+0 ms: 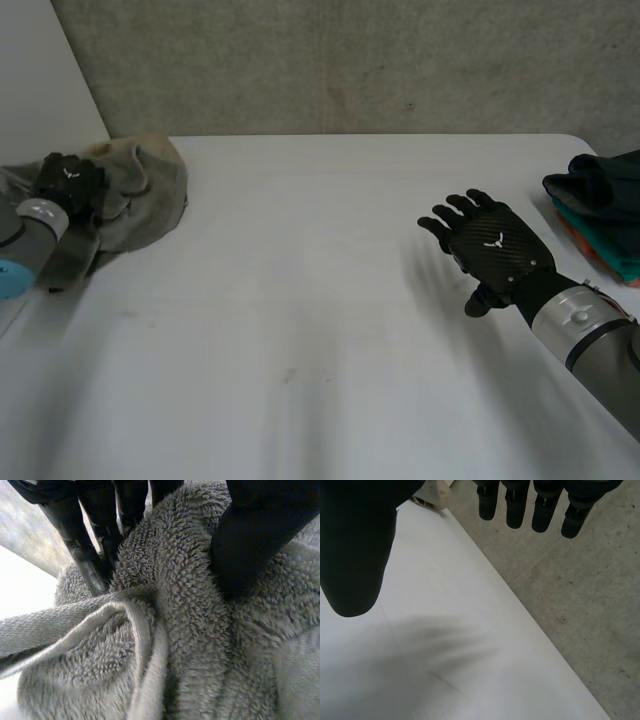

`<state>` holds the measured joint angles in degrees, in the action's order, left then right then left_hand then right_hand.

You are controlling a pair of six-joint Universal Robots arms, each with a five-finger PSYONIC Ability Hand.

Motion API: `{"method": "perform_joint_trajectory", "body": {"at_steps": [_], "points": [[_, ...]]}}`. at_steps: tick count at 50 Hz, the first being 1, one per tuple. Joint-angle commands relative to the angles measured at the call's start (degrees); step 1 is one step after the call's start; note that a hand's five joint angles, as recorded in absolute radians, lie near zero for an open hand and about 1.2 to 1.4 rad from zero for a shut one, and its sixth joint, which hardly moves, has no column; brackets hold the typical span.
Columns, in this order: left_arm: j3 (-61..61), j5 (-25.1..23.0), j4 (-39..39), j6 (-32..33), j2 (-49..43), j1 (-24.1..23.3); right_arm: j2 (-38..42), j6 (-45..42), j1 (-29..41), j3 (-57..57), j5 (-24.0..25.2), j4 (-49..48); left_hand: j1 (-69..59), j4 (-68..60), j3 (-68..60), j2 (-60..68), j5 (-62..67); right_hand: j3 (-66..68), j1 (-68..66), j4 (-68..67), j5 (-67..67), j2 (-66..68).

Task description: Fold the laundry.

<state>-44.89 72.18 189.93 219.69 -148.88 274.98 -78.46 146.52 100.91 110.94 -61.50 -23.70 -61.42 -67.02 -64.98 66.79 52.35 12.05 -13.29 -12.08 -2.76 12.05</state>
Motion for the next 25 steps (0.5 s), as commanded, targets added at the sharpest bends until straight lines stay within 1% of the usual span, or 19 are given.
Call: {"method": "perform_joint_trajectory", "body": {"at_steps": [1,3,4,6,7,8,10,13,14,16,17,20,21,24,25], "points": [[-11.8,-0.3,8.5,-8.8,14.8,-5.0,0.0,0.3,-1.1,-0.1,-0.2,-0.6,-18.6,-13.0,-15.0,13.2,17.6,-2.1,3.3,2.1,2.8,-2.0],[-15.8,-0.4,10.9,-11.5,18.6,-6.4,0.0,0.4,-1.1,-0.3,-0.2,-0.6,-18.6,-13.0,-15.0,13.2,17.6,-2.1,3.3,2.1,2.8,-2.0],[-19.6,-0.5,12.6,-14.5,22.8,-8.8,0.0,0.4,-1.2,-0.3,-0.4,-0.6,-18.6,-13.0,-15.0,13.2,17.6,-2.1,3.3,2.1,2.8,-2.0],[-22.5,-0.5,13.7,-17.3,26.9,-11.8,0.0,1.0,-1.4,-0.5,-0.5,-0.6,-18.6,-13.0,-15.0,13.2,17.6,-2.1,3.3,2.1,2.8,-2.0],[-25.5,-0.8,14.4,-20.4,31.0,-14.8,-0.1,1.3,-1.8,-0.5,-0.7,-0.6,-18.6,-13.0,-15.0,13.2,17.6,-2.1,3.3,2.1,2.8,-2.0],[-26.9,-1.0,14.5,-22.0,32.8,-16.4,-0.3,1.4,-2.0,-0.6,-0.9,-0.6,-18.6,-13.0,-15.0,13.2,17.6,-2.1,3.3,2.1,2.8,-2.0],[-31.0,-2.8,14.8,-26.0,37.3,-21.0,-0.8,1.4,-2.7,-0.8,-2.1,-0.4,-18.6,-13.0,-15.0,13.2,17.6,-2.1,3.3,2.1,2.8,-2.0],[-33.6,-5.6,15.3,-28.2,39.5,-24.7,-1.3,1.5,-3.3,-1.3,-4.8,-0.2,-18.6,-13.0,-15.0,13.2,17.6,-2.1,3.3,2.1,2.8,-2.0],[-34.4,-7.3,14.9,-29.2,39.2,-26.9,-1.6,1.5,-3.3,-1.4,-5.4,-0.2,-18.6,-13.0,-15.0,13.2,17.6,-2.1,3.3,2.1,2.8,-2.0],[-34.7,-8.3,14.8,-29.5,37.8,-28.9,-2.5,1.6,-3.3,-1.7,-7.2,0.0,-18.6,-13.0,-15.0,13.2,17.6,-2.1,3.3,2.1,2.8,-2.0],[-34.9,-8.7,14.3,-29.0,34.8,-30.9,-2.7,1.7,-3.4,-1.7,-7.7,0.0,-18.6,-13.0,-15.0,13.2,17.6,-2.1,3.3,2.1,2.8,-2.0],[-34.0,-8.6,13.2,-28.7,28.8,-34.2,-2.8,1.7,-4.0,-1.7,-8.5,0.1,-18.6,-13.0,-15.0,13.2,17.6,-2.1,3.3,2.1,2.8,-2.0],[-32.8,-8.5,11.8,-28.6,25.1,-35.8,-2.8,1.7,-4.0,-1.7,-8.5,0.1,-18.6,-13.0,-15.0,13.2,17.6,-2.1,3.3,2.1,2.8,-2.0],[-30.0,-8.2,8.7,-28.5,20.4,-37.4,-2.8,1.7,-4.1,-1.7,-8.6,0.1,-18.6,-13.0,-15.0,13.2,17.6,-2.1,3.3,2.1,2.8,-2.0],[-28.1,-7.7,5.9,-28.6,18.3,-37.8,-2.8,1.7,-4.2,-1.7,-8.6,0.1,-1.0,4.7,2.6,-4.4,0.0,-2.1,3.3,2.1,2.8,-2.0]]}}
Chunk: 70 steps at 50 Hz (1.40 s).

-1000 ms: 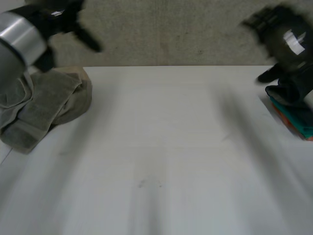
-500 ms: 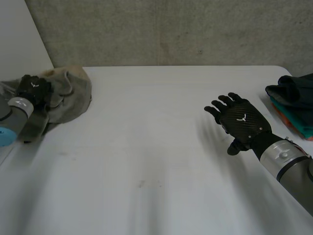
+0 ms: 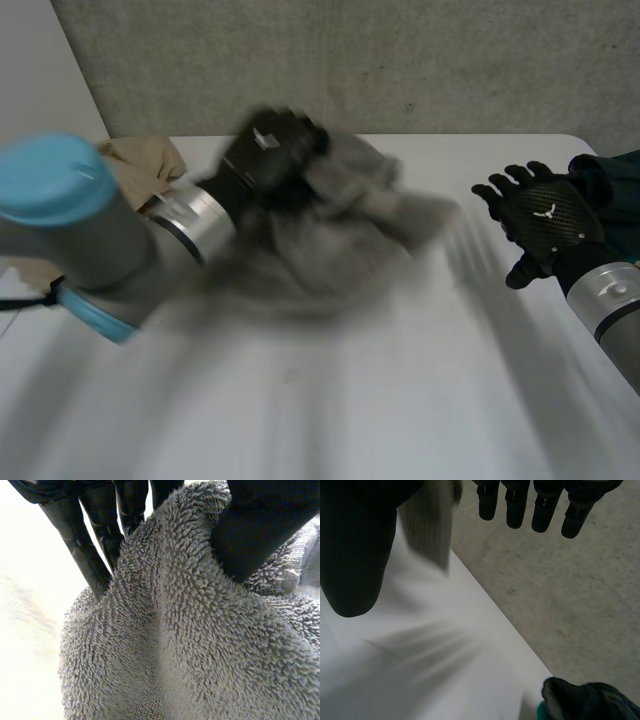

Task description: Fold the laundry.

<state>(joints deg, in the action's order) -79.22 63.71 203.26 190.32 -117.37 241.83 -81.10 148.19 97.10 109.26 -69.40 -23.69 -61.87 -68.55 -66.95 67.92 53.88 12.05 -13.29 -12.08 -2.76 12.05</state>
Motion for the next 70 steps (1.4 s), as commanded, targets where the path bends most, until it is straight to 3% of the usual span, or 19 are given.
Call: {"method": "perform_joint_trajectory", "body": {"at_steps": [1,5,8,16,23,26,34,39,45,46,47,50,60,64,70], "points": [[7.1,1.3,-8.9,0.8,-13.8,-5.0,-0.1,0.0,-0.4,0.0,-0.8,0.1,9.2,15.8,14.2,-15.2,-11.2,-2.1,3.3,2.1,2.8,-2.0],[9.1,4.2,-14.4,0.9,-13.4,-6.4,-0.3,0.5,-1.0,-0.3,-0.8,0.7,25.9,32.6,31.0,-31.9,-27.9,-2.1,3.3,2.1,2.8,-2.0],[8.7,6.8,-15.3,0.9,-9.0,-6.5,-0.7,2.5,-1.5,-1.2,-0.8,2.8,48.9,55.5,53.9,-54.9,-50.9,-2.1,3.3,2.1,2.8,-2.0],[-1.5,11.2,-15.6,0.8,7.1,-4.9,-2.3,10.2,-1.3,-8.8,0.2,18.0,48.5,55.1,53.5,-54.5,-50.5,-2.1,3.3,2.1,2.8,-2.0],[-15.9,18.4,-16.4,1.1,17.9,0.1,-0.6,9.0,-1.0,-18.9,3.8,33.9,46.1,52.8,51.2,-52.2,-48.1,2.2,-1.0,-2.2,-1.5,2.2],[-20.0,20.1,-16.4,1.4,19.4,0.3,5.2,6.3,-0.7,-22.3,7.1,35.9,45.4,52.1,50.5,-51.5,-47.4,8.4,-7.2,-8.4,-7.7,8.4],[-28.3,22.4,-15.3,2.4,17.9,0.3,15.3,0.6,8.3,-25.6,9.5,35.6,41.6,48.2,46.6,-47.6,-43.6,13.8,-12.6,-13.8,-13.1,13.8],[-28.2,24.3,-13.6,2.4,12.2,4.7,20.5,0.9,12.7,-27.2,8.6,34.4,42.1,48.7,47.1,-48.1,-44.1,16.0,-14.8,-16.0,-15.3,16.0],[-28.1,23.7,-11.4,2.4,9.4,9.3,22.7,2.5,14.5,-27.6,6.5,28.0,42.1,48.7,47.1,-48.1,-44.1,45.1,-43.8,-45.1,-44.4,45.1],[-27.9,23.7,-11.2,2.4,9.1,9.5,22.7,3.8,15.0,-27.6,5.9,26.3,42.1,48.7,47.1,-48.1,-44.1,60.8,-59.5,-60.8,-60.1,60.8],[-27.7,23.4,-10.7,2.4,8.4,10.0,22.6,4.3,15.0,-27.5,5.8,25.5,41.9,48.6,47.0,-47.9,-43.9,67.9,-66.6,-67.9,-67.2,67.9],[-27.3,23.0,-9.7,2.4,7.5,10.3,22.2,5.5,15.0,-26.6,5.2,23.4,41.7,48.4,46.8,-47.8,-43.7,67.9,-66.7,-67.9,-67.2,68.0],[-22.8,22.5,-7.9,1.7,6.0,12.4,7.9,5.1,15.3,-20.2,6.7,22.9,42.9,49.6,48.0,-49.0,-44.9,67.9,-66.7,-67.9,-67.2,68.0],[-18.5,21.6,-8.8,0.8,4.0,13.1,0.3,5.5,16.5,-18.1,9.7,22.6,45.9,52.6,51.0,-52.0,-47.9,67.9,-66.7,-67.9,-67.2,68.0],[-10.5,16.9,-16.1,-6.5,0.6,13.5,-11.1,6.1,17.0,-16.6,14.6,22.6,49.1,55.8,54.2,-55.2,-51.1,67.9,-66.7,-67.9,-67.2,68.0]]}}
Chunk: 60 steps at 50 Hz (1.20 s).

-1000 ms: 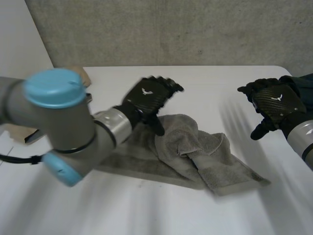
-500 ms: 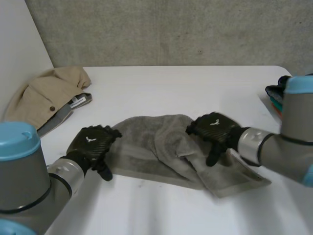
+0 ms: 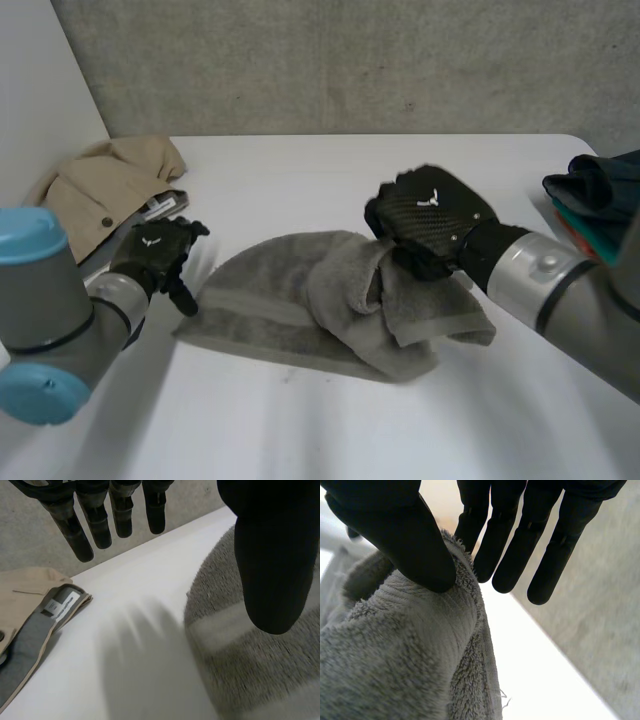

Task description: Fold the laundry.

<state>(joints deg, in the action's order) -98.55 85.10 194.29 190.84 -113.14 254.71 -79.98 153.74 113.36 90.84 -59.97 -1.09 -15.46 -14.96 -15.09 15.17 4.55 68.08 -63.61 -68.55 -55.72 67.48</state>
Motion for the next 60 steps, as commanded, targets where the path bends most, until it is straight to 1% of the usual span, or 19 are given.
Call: {"method": "perform_joint_trajectory", "body": {"at_steps": [1,7,11,14,17,18,19,22,26,30,34,37,38,39,40,44,48,53,60], "points": [[10.2,-4.9,-8.5,-8.2,-4.4,0.7,-13.7,0.9,0.7,1.8,5.5,-0.1,2.7,2.2,2.4,-2.4,-1.8,11.9,-16.4,-11.4,-14.3,12.5],[20.2,-9.8,-18.6,-14.2,-13.6,0.0,-22.2,6.8,0.6,0.3,6.9,-0.2,3.4,2.9,3.0,-3.1,-2.5,11.9,-16.4,-11.4,-14.3,12.5],[24.2,-13.6,-21.5,-14.9,-16.8,-1.6,-26.4,11.6,0.3,-1.0,9.3,-0.3,2.4,1.9,2.0,-2.1,-1.5,11.9,-16.4,-11.4,-14.3,12.5],[25.8,-14.9,-21.6,-15.1,-17.6,-3.0,-28.7,14.9,0.0,-1.6,11.4,-0.6,0.0,-0.5,-0.3,0.2,0.9,11.9,-16.4,-11.4,-14.3,12.5],[27.5,-15.5,-21.8,-15.7,-18.9,-4.4,-30.6,17.0,-0.2,-2.0,12.5,-0.8,-22.1,-22.6,-22.4,22.4,23.0,11.9,-16.4,-11.4,-14.3,12.5],[27.8,-15.7,-21.9,-16.1,-19.3,-4.8,-31.5,17.6,-0.2,-2.0,12.6,-1.6,-33.0,-33.5,-33.4,33.3,33.9,11.9,-16.4,-11.4,-14.3,12.5],[28.1,-16.5,-22.0,-17.6,-20.0,-5.9,-31.7,17.9,-0.3,-1.9,12.5,-2.2,-50.6,-51.1,-51.0,50.9,51.5,11.9,-16.4,-11.4,-14.3,12.5],[28.2,-18.5,-22.1,-20.3,-20.1,-7.3,-32.2,18.5,-1.9,-1.0,12.2,-5.3,-64.5,-65.0,-64.9,64.8,65.4,11.9,-16.4,-11.4,-14.3,12.5],[28.1,-20.7,-22.1,-25.3,-18.4,-7.7,-31.4,18.4,-6.7,-0.5,12.2,-6.5,-64.5,-65.0,-64.9,64.8,65.4,11.9,-16.4,-11.4,-14.3,12.5],[27.4,-20.5,-21.8,-26.4,-13.6,-6.3,-30.1,18.2,-12.2,0.3,13.1,-6.4,-64.5,-65.0,-64.9,64.8,65.4,11.9,-16.4,-11.4,-14.3,12.5],[27.0,-20.8,-21.8,-26.9,-10.7,-4.2,-27.8,18.2,-15.1,1.1,13.4,-6.9,-64.5,-65.0,-64.9,64.8,65.4,11.9,-16.4,-11.4,-14.3,12.5],[26.8,-21.8,-21.8,-27.4,-9.8,-4.5,-26.7,18.0,-14.8,0.8,13.2,-7.2,-64.5,-65.0,-64.9,64.8,65.4,11.9,-16.4,-11.4,-14.3,12.5],[26.7,-22.3,-21.8,-28.0,-9.6,-4.7,-26.6,18.1,-14.7,0.7,13.2,-7.1,-29.3,-29.8,-29.6,29.5,30.2,11.9,-16.4,-11.4,-14.3,12.5],[26.7,-22.6,-22.0,-28.2,-9.6,-4.8,-26.6,18.1,-14.5,0.4,13.2,-7.1,-12.1,-12.6,-12.5,12.4,13.0,11.9,-16.4,-11.4,-14.3,12.5],[26.4,-23.0,-22.1,-28.4,-9.5,-4.8,-26.5,18.3,-13.9,0.0,13.1,-7.3,-4.9,-5.4,-5.3,5.2,5.8,11.9,-16.4,-11.4,-14.3,12.5],[23.8,-25.1,-22.8,-28.9,-8.9,-5.0,-24.8,18.5,-11.3,-1.5,12.3,-7.8,-2.2,-2.7,-2.5,2.5,3.1,11.9,-16.4,-11.4,-14.3,12.5],[18.0,-26.4,-23.3,-28.9,-4.6,-4.2,-23.4,18.0,-8.7,-2.1,11.1,-7.9,-1.6,-2.2,-2.0,1.9,2.6,11.9,-16.4,-11.4,-14.3,12.5],[8.2,-26.2,-18.1,-28.6,4.6,-1.4,-18.5,17.6,-6.9,-1.6,5.4,-7.9,-1.5,-2.0,-1.9,1.8,2.4,11.9,-16.4,-11.4,-14.3,12.5],[0.8,-25.6,-10.2,-28.2,10.8,-2.7,-9.8,17.6,-3.1,-1.7,2.3,-7.5,-1.5,-2.0,-1.9,1.8,2.4,11.9,-16.4,-11.4,-14.3,12.5]]}}
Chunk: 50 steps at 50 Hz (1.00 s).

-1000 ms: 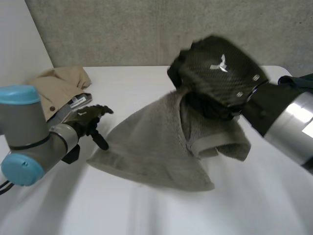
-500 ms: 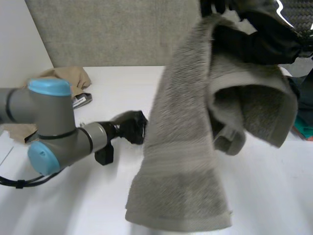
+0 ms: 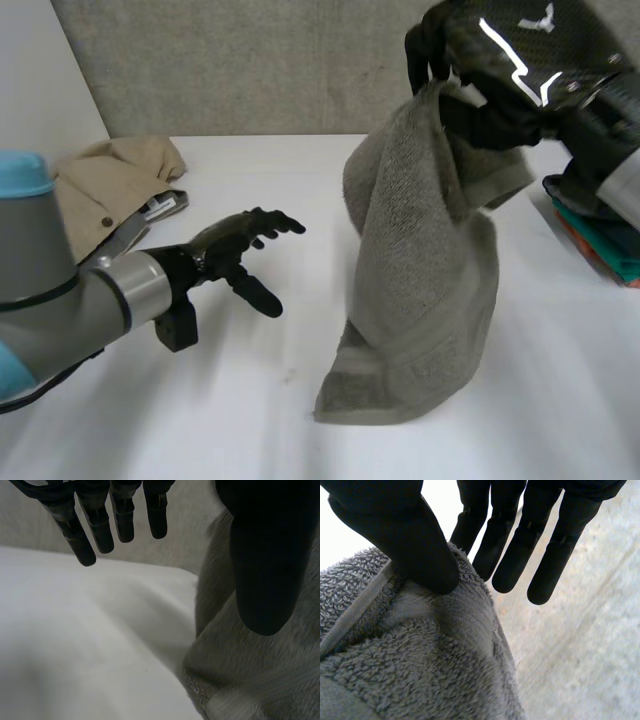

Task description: Fold the laundry.

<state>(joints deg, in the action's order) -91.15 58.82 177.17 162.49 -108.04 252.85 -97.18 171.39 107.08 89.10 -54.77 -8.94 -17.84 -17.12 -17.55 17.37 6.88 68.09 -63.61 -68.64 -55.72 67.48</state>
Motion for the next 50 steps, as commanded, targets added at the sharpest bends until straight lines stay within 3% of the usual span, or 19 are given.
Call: {"method": "perform_joint_trajectory", "body": {"at_steps": [1,5,9,13,19,23,28,30,34,35,36,42,47,50], "points": [[-6.9,0.8,7.4,0.2,5.7,-1.1,8.0,0.0,3.6,0.0,-2.9,0.3,1.1,0.3,0.8,-0.6,-0.1,11.9,-16.4,-11.4,-14.3,12.5],[-6.6,1.6,8.6,0.0,3.1,-3.5,9.7,0.0,5.9,-0.2,-3.1,0.4,1.1,0.3,0.8,-0.6,-0.1,11.9,-16.4,-11.4,-14.3,12.5],[-2.3,6.2,10.7,-0.5,-4.5,-7.1,8.9,0.3,6.2,0.0,-2.9,0.4,1.2,0.5,0.9,-0.8,-0.3,11.9,-16.4,-11.4,-14.3,12.5],[3.3,10.2,10.7,-0.7,-10.5,-9.0,4.3,1.2,6.7,0.1,-2.4,0.6,1.2,0.5,0.9,-0.8,-0.3,11.9,-16.4,-11.4,-14.3,12.5],[11.6,10.6,9.7,-3.6,-18.8,-9.9,-2.3,3.7,8.3,-0.3,-2.1,0.2,3.1,2.4,2.8,-2.6,-2.1,11.9,-16.4,-11.4,-14.3,12.5],[15.2,7.7,7.6,-8.9,-22.3,-11.4,-4.1,4.4,8.2,-0.6,-2.3,0.1,2.9,2.2,2.6,-2.4,-2.0,11.9,-16.4,-11.4,-14.3,12.5],[18.0,-3.4,7.1,-16.2,-24.6,-15.4,-3.8,4.3,7.7,-0.4,-2.2,0.1,1.7,1.0,1.4,-1.3,-0.8,11.9,-16.4,-11.4,-14.3,12.5],[18.2,-5.6,7.1,-17.4,-24.9,-16.0,-3.5,4.2,7.7,-0.1,-2.5,-0.1,0.7,0.0,0.4,-0.3,0.2,11.9,-16.4,-11.4,-14.3,12.5],[18.6,-8.0,7.1,-19.2,-25.3,-16.4,-2.8,3.4,7.6,0.2,-2.8,-0.2,-24.9,-25.7,-25.2,25.4,25.9,11.9,-16.4,-11.4,-14.3,12.5],[18.7,-7.9,7.1,-19.4,-25.3,-16.9,-2.6,3.3,7.5,0.2,-2.8,-0.3,-52.5,-53.2,-52.8,53.0,53.4,11.9,-16.4,-11.4,-14.3,12.5],[18.7,-7.8,7.1,-19.4,-25.2,-16.9,-2.3,3.3,7.4,0.3,-2.8,-0.4,-62.1,-62.8,-62.4,62.5,63.0,11.9,-16.4,-11.4,-14.3,12.5],[18.2,-1.3,7.1,-18.3,-23.2,-14.5,-0.6,1.7,5.0,0.7,-2.5,0.0,-62.2,-62.9,-62.5,62.6,63.1,11.9,-16.4,-11.4,-14.3,12.5],[16.5,6.1,6.8,-14.1,-13.9,-6.0,0.2,-2.8,-1.5,2.0,-1.6,1.1,-62.2,-62.9,-62.5,62.6,63.1,11.9,-16.4,-11.4,-14.3,12.5],[15.9,7.2,6.8,-11.1,-10.8,-2.8,0.8,-7.4,-5.5,2.7,-0.7,4.4,-62.2,-62.9,-62.5,62.6,63.1,11.9,-16.4,-11.4,-14.3,12.5]]}}
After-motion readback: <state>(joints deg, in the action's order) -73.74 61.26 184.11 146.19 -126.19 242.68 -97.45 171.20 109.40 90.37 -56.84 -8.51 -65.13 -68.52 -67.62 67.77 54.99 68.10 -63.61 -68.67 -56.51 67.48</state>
